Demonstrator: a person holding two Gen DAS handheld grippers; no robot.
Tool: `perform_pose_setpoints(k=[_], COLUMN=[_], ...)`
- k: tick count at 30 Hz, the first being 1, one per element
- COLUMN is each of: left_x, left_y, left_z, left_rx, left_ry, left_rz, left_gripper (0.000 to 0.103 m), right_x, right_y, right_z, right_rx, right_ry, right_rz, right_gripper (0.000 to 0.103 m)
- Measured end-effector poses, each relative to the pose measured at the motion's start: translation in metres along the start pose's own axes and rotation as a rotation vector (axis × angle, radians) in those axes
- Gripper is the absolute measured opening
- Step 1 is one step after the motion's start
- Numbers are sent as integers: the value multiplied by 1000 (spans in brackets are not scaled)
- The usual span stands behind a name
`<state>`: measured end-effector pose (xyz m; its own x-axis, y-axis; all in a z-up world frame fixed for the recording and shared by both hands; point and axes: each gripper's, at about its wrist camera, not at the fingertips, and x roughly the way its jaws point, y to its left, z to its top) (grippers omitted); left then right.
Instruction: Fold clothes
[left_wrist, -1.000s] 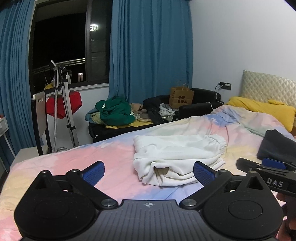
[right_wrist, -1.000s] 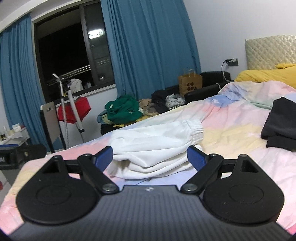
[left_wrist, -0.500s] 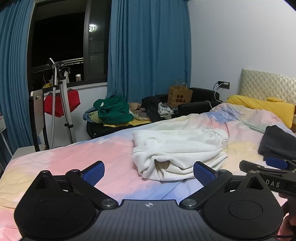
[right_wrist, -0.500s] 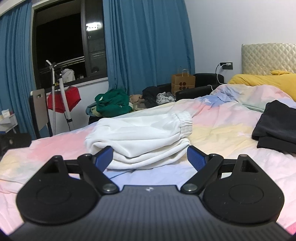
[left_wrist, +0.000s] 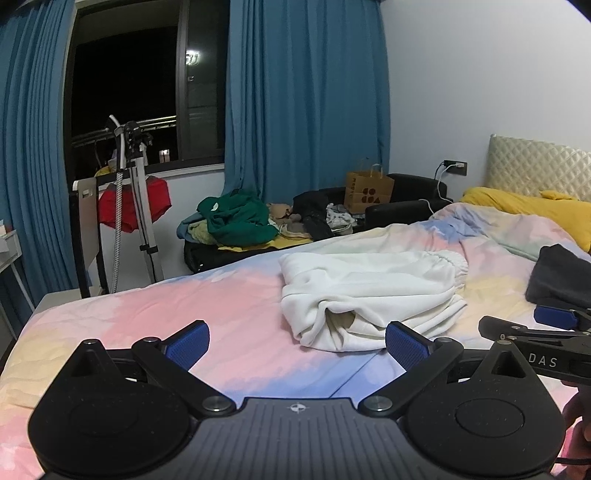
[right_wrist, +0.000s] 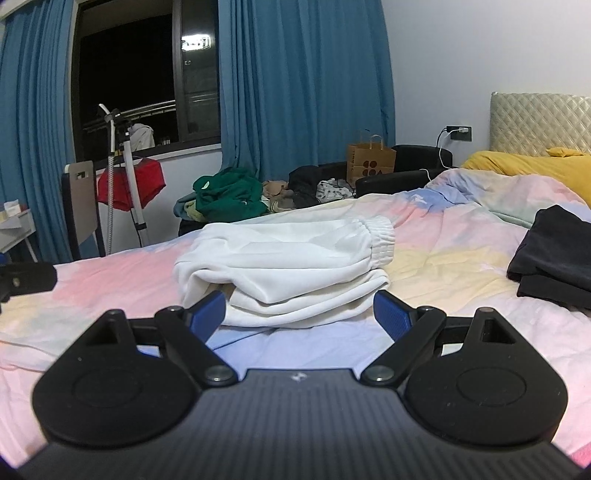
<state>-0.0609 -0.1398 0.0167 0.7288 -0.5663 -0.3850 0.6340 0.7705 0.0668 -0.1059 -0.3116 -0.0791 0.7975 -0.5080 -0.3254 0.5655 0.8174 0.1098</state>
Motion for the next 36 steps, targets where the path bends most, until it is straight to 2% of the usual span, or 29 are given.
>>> perform_pose_setpoints(k=[16, 36], left_x=[-8, -1], left_y=[7, 8], left_z=[-10, -19], left_rx=[7, 5], left_ry=[-2, 24], left_rz=[30, 47], left_gripper=[103, 103], right_x=[-2, -3], right_y=[8, 11], right_z=[-1, -5], right_rx=[-8, -20], right_ry=[-19, -5], right_rz=[-36, -27], right_gripper=[88, 88])
